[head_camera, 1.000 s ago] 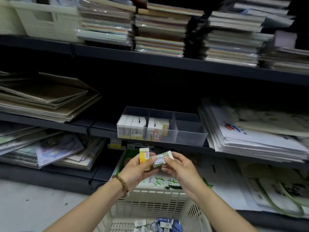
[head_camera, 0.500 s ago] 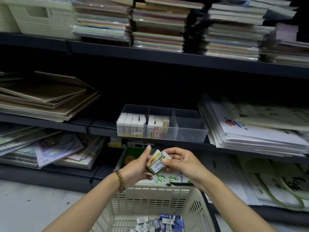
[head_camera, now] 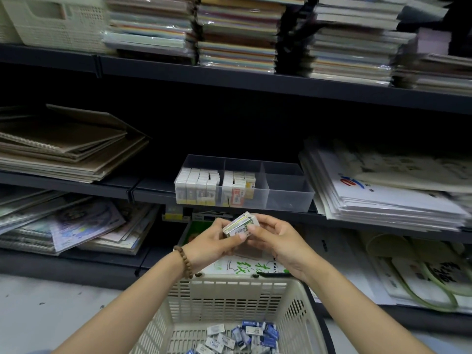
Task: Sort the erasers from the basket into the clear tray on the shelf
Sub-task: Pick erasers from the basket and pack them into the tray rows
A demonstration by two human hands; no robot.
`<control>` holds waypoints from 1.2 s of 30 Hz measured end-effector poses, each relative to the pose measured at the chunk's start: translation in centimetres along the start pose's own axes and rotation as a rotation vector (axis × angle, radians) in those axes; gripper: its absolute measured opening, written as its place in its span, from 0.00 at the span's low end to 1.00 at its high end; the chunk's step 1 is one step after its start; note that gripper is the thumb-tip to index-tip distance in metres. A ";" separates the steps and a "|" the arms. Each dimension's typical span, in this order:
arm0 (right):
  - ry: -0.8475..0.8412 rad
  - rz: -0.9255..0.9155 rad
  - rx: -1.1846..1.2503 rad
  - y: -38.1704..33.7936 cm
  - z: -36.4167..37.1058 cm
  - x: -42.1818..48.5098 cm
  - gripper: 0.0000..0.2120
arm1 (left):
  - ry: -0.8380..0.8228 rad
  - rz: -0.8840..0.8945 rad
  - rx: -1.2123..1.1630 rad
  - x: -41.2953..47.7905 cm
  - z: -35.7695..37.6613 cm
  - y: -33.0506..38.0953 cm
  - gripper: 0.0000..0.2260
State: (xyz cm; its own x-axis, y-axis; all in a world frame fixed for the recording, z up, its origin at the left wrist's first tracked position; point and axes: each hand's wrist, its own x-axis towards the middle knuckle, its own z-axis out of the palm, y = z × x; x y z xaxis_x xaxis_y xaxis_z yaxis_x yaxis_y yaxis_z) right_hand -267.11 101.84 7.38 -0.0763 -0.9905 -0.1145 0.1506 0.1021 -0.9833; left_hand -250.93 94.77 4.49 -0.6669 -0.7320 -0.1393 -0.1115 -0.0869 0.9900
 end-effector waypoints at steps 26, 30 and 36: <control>-0.086 0.001 -0.994 -11.7 -3.7 13.5 0.25 | 0.550 0.252 0.765 3.2 -8.1 2.4 0.33; -0.075 -0.068 -1.067 -11.5 -3.7 13.2 0.22 | 0.545 0.254 0.778 3.2 -8.1 2.3 0.31; -0.098 -0.129 -1.208 -11.8 -4.0 12.9 0.21 | 0.550 0.262 0.779 3.2 -8.2 2.2 0.29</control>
State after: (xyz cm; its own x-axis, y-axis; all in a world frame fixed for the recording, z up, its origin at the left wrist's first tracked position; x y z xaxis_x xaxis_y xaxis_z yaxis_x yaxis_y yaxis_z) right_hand -273.80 88.19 16.91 0.0600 -0.9971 -0.0464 -0.8707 -0.0295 -0.4910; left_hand -247.23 86.68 6.39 -0.3261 -0.8937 0.3081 -0.5947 0.4473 0.6681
